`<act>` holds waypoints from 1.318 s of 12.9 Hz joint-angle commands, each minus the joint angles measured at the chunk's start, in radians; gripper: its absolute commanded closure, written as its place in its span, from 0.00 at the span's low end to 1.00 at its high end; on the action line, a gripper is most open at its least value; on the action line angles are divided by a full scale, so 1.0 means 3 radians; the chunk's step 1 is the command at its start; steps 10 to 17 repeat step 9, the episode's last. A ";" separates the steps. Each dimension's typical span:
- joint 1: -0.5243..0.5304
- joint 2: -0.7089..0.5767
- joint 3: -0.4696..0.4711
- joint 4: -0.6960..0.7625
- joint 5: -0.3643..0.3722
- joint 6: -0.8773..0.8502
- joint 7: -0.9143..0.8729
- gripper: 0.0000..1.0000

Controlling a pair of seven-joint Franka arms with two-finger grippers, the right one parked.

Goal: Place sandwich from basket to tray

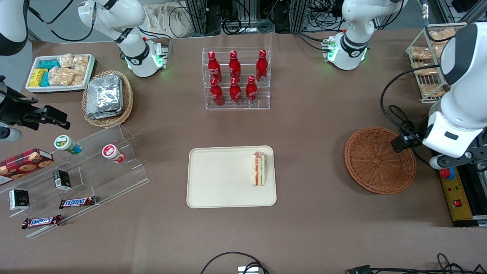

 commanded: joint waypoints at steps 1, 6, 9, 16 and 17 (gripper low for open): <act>-0.0230 -0.0414 0.0562 -0.0337 -0.0328 -0.0012 0.0678 0.00; -0.0805 -0.0895 0.1378 -0.0583 -0.0662 -0.0042 0.1145 0.00; -0.0835 -0.1003 0.1378 -0.0573 -0.0703 -0.0211 0.1105 0.00; -0.0835 -0.1003 0.1378 -0.0573 -0.0703 -0.0211 0.1105 0.00; -0.0835 -0.1003 0.1378 -0.0573 -0.0703 -0.0211 0.1105 0.00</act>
